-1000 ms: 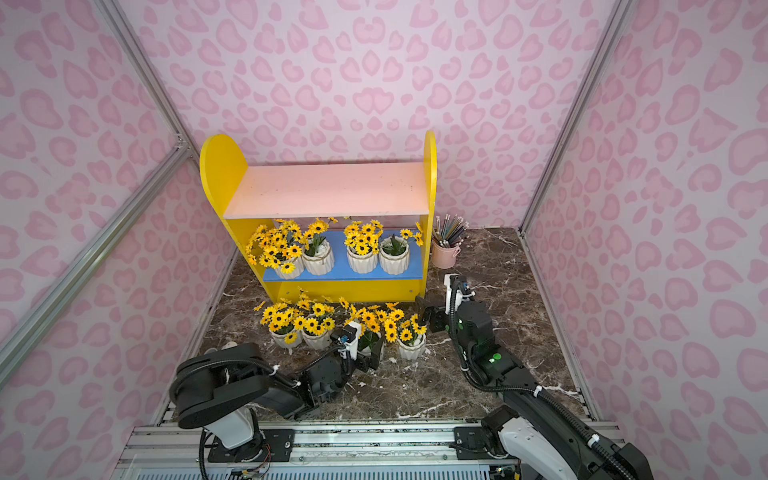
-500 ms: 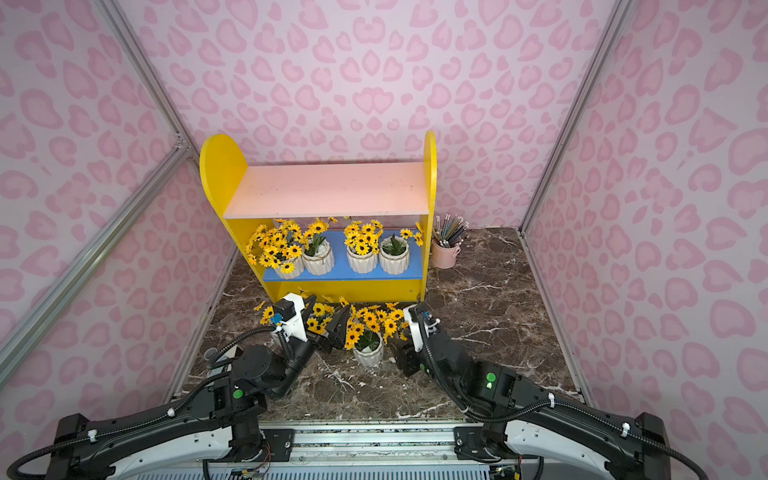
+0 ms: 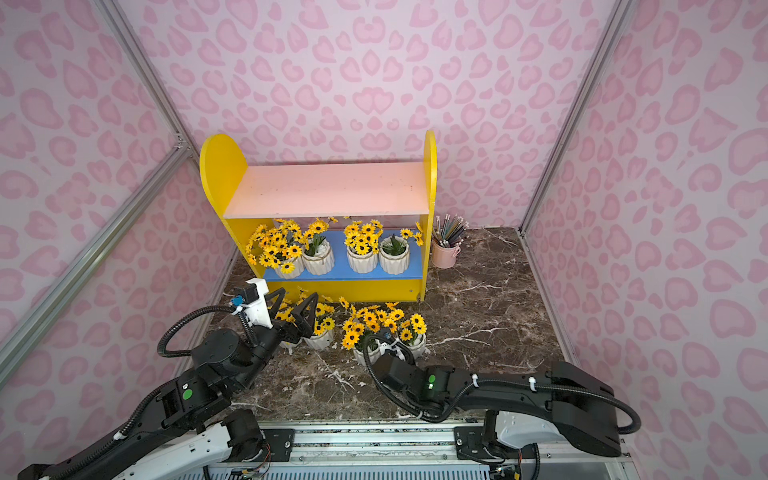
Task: Take the sunflower pots off the shelves
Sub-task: Place the sunflower pot at the center of the board, then move the sunflower pot to the center of the board.
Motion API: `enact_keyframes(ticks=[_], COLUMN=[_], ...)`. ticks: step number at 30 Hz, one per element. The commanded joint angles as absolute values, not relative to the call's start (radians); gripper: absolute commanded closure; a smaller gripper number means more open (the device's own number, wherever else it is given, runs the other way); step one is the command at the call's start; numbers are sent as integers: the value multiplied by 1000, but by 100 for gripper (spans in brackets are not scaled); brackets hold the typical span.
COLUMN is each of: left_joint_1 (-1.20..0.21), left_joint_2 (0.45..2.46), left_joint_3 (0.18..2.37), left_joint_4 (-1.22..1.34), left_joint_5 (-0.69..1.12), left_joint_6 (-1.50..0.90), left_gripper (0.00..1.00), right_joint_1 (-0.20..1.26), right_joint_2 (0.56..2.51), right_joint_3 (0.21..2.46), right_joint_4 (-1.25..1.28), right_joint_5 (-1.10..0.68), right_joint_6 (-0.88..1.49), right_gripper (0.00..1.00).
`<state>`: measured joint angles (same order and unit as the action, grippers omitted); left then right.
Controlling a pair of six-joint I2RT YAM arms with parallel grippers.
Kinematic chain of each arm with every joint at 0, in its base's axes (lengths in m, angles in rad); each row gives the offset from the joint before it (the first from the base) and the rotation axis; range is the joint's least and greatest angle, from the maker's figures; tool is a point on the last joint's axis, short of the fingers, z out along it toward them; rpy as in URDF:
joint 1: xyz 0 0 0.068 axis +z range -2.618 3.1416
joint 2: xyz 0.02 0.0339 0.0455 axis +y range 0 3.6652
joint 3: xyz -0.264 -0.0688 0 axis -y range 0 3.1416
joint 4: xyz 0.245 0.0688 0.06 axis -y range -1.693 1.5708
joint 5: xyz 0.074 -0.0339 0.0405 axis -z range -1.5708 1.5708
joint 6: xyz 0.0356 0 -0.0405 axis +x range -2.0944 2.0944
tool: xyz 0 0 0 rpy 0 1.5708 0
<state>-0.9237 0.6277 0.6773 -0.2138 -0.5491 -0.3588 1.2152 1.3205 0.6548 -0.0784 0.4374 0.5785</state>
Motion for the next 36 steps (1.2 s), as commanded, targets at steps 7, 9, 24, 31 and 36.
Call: enact_keyframes(ticks=[7,9,24,31,36], left_joint_1=[-920,-920,-920,-920,-920], left_joint_2=[592,586,564,570,608], left_joint_3=[700,699,693,689,699], left_joint_4=[-262,-262,-258,-247,-241], left_joint_5=[-523,-526,-535,-516,-492], left_joint_6=[-354,-350,-334,-333,-334], left_gripper=[3,3,3,3,3], right_joint_1=[1174,1167,1111,1150,1209], right_joint_2=[1532,1574,1735,1576,1421], right_joint_3=[759,788,933,902,923], right_joint_4=[36,45,171,35,-222], right_joint_5=[409,411,361,434,498], right_joint_6=[496,461,307,352,435], right_gripper=[35,34,37,36,30])
